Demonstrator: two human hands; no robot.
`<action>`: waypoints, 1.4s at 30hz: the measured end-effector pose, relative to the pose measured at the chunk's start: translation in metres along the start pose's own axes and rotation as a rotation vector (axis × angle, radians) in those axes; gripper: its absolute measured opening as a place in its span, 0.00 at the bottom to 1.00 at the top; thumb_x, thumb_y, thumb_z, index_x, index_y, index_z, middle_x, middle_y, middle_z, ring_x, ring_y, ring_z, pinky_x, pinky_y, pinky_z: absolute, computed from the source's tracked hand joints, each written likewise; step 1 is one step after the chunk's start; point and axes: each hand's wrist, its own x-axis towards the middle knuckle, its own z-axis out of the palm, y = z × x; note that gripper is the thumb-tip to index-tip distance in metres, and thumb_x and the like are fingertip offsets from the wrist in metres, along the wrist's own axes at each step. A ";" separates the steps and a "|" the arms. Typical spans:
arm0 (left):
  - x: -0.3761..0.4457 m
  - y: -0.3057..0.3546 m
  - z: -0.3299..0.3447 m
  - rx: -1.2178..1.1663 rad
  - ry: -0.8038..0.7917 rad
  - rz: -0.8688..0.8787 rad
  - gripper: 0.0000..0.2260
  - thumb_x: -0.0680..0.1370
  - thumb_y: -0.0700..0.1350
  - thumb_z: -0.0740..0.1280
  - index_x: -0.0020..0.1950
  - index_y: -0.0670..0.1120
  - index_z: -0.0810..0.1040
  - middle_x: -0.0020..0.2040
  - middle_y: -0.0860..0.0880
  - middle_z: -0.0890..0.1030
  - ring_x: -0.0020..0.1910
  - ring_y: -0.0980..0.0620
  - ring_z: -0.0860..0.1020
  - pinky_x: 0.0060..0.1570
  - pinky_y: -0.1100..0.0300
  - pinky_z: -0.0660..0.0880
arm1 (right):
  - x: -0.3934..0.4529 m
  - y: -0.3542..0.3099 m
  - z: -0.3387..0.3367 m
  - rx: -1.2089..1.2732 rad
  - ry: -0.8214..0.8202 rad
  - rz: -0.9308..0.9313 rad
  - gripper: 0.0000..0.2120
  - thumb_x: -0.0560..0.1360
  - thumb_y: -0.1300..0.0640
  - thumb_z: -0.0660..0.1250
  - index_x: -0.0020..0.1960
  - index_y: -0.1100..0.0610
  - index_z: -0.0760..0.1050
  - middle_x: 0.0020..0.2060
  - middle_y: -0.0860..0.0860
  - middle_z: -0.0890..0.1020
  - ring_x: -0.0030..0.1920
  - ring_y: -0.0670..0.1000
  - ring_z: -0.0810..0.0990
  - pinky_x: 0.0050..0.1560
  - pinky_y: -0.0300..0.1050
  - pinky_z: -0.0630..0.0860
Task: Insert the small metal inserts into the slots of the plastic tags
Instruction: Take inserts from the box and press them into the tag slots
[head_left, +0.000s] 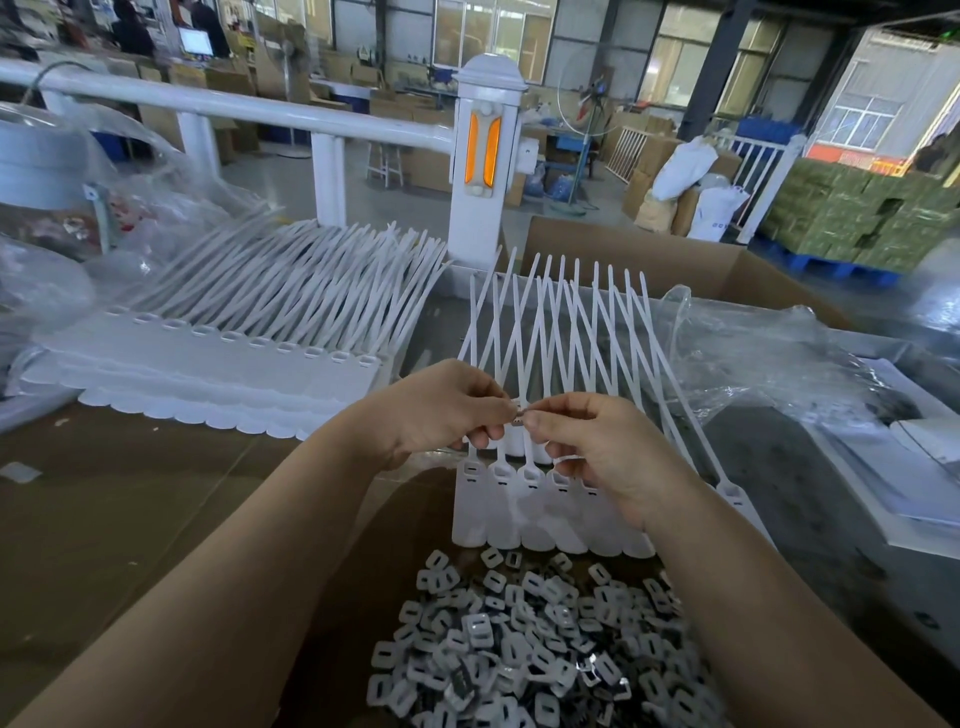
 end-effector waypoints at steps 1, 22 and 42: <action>0.000 0.000 0.000 0.007 0.012 -0.002 0.07 0.79 0.47 0.67 0.46 0.46 0.82 0.34 0.54 0.82 0.33 0.60 0.78 0.42 0.61 0.75 | 0.000 0.000 0.000 0.009 0.016 0.009 0.01 0.74 0.57 0.75 0.45 0.54 0.84 0.34 0.48 0.83 0.33 0.44 0.77 0.36 0.40 0.75; 0.000 0.000 0.011 0.407 -0.009 -0.127 0.08 0.75 0.50 0.71 0.47 0.47 0.85 0.39 0.52 0.83 0.39 0.55 0.79 0.37 0.62 0.72 | 0.000 0.005 0.007 -0.353 -0.003 -0.038 0.04 0.79 0.52 0.68 0.48 0.51 0.80 0.36 0.48 0.81 0.34 0.45 0.78 0.40 0.44 0.76; -0.001 0.006 0.014 0.418 -0.029 -0.156 0.04 0.72 0.47 0.75 0.44 0.47 0.85 0.40 0.53 0.82 0.41 0.56 0.79 0.39 0.63 0.72 | -0.001 0.003 0.005 -0.345 -0.025 -0.001 0.05 0.79 0.52 0.68 0.49 0.52 0.81 0.36 0.48 0.82 0.33 0.44 0.77 0.39 0.41 0.73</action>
